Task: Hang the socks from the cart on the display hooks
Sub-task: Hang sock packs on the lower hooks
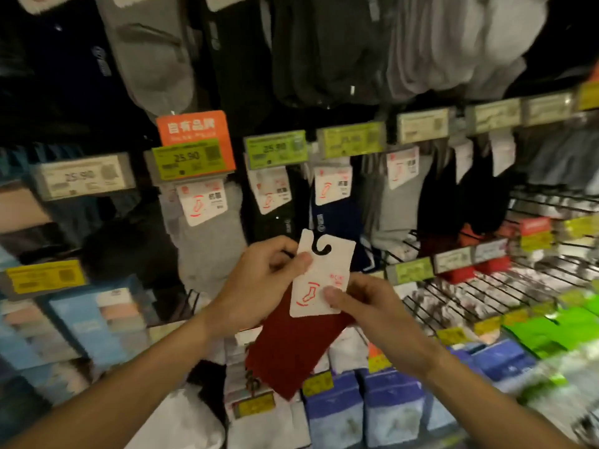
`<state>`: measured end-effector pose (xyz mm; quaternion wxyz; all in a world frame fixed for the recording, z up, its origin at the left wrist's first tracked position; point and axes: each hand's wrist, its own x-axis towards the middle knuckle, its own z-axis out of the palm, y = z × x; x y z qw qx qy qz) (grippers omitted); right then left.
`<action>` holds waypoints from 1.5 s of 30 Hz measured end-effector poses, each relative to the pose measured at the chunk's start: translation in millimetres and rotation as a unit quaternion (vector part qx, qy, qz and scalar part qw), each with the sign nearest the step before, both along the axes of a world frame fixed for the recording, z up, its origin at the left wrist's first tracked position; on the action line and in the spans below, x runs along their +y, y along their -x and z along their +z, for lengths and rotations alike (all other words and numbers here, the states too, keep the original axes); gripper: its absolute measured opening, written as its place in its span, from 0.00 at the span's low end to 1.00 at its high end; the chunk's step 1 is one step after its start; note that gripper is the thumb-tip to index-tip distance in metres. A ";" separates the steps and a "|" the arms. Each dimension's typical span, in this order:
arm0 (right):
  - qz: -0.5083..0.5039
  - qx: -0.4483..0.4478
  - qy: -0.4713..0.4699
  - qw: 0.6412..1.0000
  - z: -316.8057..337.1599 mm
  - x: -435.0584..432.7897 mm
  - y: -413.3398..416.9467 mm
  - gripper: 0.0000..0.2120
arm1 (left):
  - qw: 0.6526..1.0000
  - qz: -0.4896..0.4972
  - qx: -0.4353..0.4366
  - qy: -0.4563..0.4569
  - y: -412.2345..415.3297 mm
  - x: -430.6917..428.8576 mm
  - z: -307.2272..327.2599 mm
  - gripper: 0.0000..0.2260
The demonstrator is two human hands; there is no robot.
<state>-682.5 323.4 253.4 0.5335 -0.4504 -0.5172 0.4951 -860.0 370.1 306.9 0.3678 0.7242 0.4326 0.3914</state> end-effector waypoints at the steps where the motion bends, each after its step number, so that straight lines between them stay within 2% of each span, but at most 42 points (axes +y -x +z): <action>1: -0.024 -0.013 -0.008 1.000 -3.2 -2.5 -16.7 0.22 | 1.000 -0.007 -0.003 0.008 -18.8 1.4 -5.1 0.04; 2: -0.045 -0.024 -0.017 0.999 -6.1 -4.2 -34.7 0.27 | 1.000 -0.018 -0.003 0.011 -38.9 1.1 -8.5 0.05; 3: -0.067 -0.033 -0.027 0.997 -7.2 -6.6 -53.6 0.27 | 0.999 -0.028 0.000 0.015 -59.1 1.2 -12.8 0.06; 6: -0.105 -0.024 -0.037 0.993 -2.4 -14.0 -114.1 0.11 | 0.998 -0.065 0.006 0.026 -123.7 -2.3 -24.8 0.08; 8: -0.121 -0.051 -0.064 0.989 0.2 -18.0 -155.1 0.04 | 0.996 -0.082 0.004 0.022 -167.5 -2.4 -32.4 0.07; 11: -0.139 -0.059 -0.082 0.985 -0.1 -23.1 -220.0 0.07 | 0.996 -0.086 -0.024 0.021 -241.4 -4.6 -39.3 0.09; 13: -0.154 -0.070 -0.086 0.982 -5.5 -23.2 -265.2 0.07 | 0.995 -0.090 -0.045 0.027 -289.3 -7.4 -42.9 0.03; 15: -0.164 -0.075 -0.087 0.980 -9.7 -22.2 -308.8 0.06 | 0.993 -0.097 -0.058 0.030 -332.8 -9.2 -46.3 0.02; 18: -0.165 -0.072 -0.075 0.981 -16.3 -22.4 -366.5 0.06 | 0.994 -0.095 -0.039 0.031 -388.9 -11.1 -53.6 0.06; 21: -0.161 -0.092 -0.057 0.981 -27.3 -23.8 -409.6 0.08 | 0.995 -0.076 -0.037 0.049 -431.2 -14.3 -67.2 0.03; 22: -0.161 -0.093 -0.051 0.981 -29.4 -23.3 -421.8 0.08 | 0.996 -0.068 -0.032 0.055 -443.1 -15.5 -69.1 0.06; 26: -0.179 -0.126 -0.075 0.973 -24.4 -4.6 -459.7 0.07 | 0.997 -0.055 -0.018 0.057 -477.7 -10.0 -60.4 0.16; 28: -0.190 -0.132 -0.089 0.969 -16.6 11.2 -471.7 0.05 | 0.998 -0.040 -0.015 0.048 -491.0 0.4 -48.4 0.17; 29: -0.194 -0.140 -0.100 0.966 -12.8 19.9 -476.9 0.05 | 0.998 -0.036 -0.028 0.031 -497.0 7.1 -42.5 0.15; 31: -0.204 -0.176 -0.128 0.955 -2.8 35.9 -484.9 0.07 | 0.998 -0.024 -0.057 0.011 -506.0 22.1 -30.9 0.04; 34: -0.215 -0.210 -0.151 0.942 15.5 55.7 -492.5 0.14 | 0.996 -0.022 -0.091 0.011 -513.1 46.3 -10.7 0.22; 36: -0.213 -0.206 -0.157 0.942 23.2 68.8 -499.2 0.11 | 0.995 -0.018 -0.100 0.005 -517.0 62.9 0.2 0.27; 38: -0.201 -0.192 -0.165 0.946 28.8 80.6 -505.7 0.07 | 0.993 -0.020 -0.116 -0.002 -522.6 76.6 9.7 0.29; 41: -0.180 -0.182 -0.184 0.949 38.5 99.0 -516.0 0.09 | 0.991 -0.032 -0.130 -0.028 -532.8 91.1 21.1 0.32; 45: -0.160 -0.169 -0.198 0.952 48.1 121.7 -525.3 0.10 | 0.986 -0.010 -0.123 -0.112 -542.6 105.6 28.5 0.30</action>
